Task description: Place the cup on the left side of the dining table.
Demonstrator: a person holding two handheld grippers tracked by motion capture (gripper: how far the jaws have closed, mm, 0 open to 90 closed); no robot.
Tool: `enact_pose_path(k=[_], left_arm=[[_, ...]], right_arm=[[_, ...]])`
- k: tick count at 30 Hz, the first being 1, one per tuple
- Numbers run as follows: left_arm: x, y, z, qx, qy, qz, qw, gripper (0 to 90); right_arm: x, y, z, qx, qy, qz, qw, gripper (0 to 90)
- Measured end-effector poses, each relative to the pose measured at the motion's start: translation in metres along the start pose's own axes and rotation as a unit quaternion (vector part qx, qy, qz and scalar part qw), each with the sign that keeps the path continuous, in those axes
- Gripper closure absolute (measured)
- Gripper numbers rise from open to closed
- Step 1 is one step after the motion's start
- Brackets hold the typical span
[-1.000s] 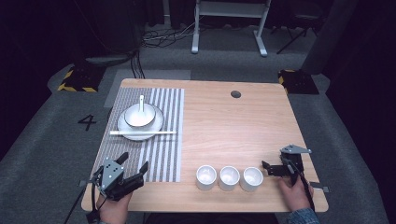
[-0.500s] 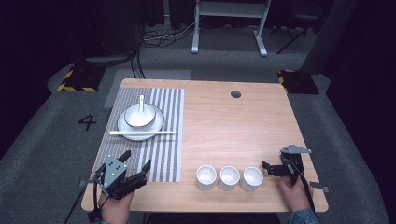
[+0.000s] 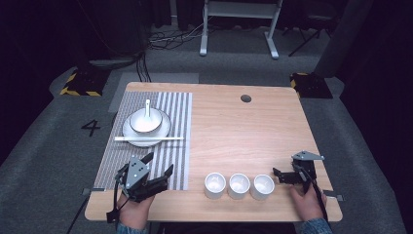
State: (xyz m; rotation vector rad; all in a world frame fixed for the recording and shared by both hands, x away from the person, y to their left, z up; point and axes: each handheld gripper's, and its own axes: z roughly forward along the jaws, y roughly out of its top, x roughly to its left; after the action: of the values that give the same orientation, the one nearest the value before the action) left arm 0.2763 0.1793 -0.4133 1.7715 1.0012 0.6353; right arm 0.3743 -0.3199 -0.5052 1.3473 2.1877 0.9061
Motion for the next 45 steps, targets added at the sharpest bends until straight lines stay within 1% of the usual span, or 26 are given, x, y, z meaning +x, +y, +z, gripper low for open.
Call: enact_pose_path(k=[5,11,14,19,22,26,30,34,38,45], left_arm=[[-0.010,0.007,0.015,0.004,-0.024,0.009,0.9997,24.6],[-0.023,0.014,0.029,0.008,-0.052,0.024,0.9983,24.6],[-0.030,0.018,0.036,0.011,-0.066,0.029,0.9973,24.6],[-0.044,0.022,0.046,0.017,-0.091,0.044,0.9947,24.5],[-0.052,0.024,0.049,0.018,-0.103,0.051,0.9933,24.4],[-0.060,0.024,0.049,0.021,-0.115,0.060,0.9913,24.4],[-0.064,0.023,0.049,0.023,-0.124,0.059,0.9902,24.3],[-0.070,0.022,0.052,0.028,-0.137,0.058,0.9885,24.3],[-0.075,0.019,0.053,0.033,-0.143,0.062,0.9871,24.2],[-0.082,0.010,0.062,0.046,-0.158,0.048,0.9851,22.7]], right_arm=[[0.001,0.001,0.001,0.000,-0.001,0.000,1.0000,0.5],[0.001,0.001,0.001,0.000,0.000,0.000,1.0000,0.5],[0.001,0.001,0.001,0.000,0.000,0.000,1.0000,0.5],[0.001,0.001,0.001,0.000,0.000,0.001,1.0000,0.5],[0.001,0.001,0.001,0.000,0.000,0.000,1.0000,0.5],[0.001,0.001,0.001,0.000,0.000,0.000,1.0000,0.5],[0.001,0.001,0.001,0.000,0.000,0.000,1.0000,0.5],[0.001,0.001,0.001,0.000,0.000,0.000,1.0000,0.5],[0.001,0.001,0.001,0.000,0.000,0.000,1.0000,0.5],[0.001,0.001,0.001,0.000,0.000,0.000,1.0000,0.5]])
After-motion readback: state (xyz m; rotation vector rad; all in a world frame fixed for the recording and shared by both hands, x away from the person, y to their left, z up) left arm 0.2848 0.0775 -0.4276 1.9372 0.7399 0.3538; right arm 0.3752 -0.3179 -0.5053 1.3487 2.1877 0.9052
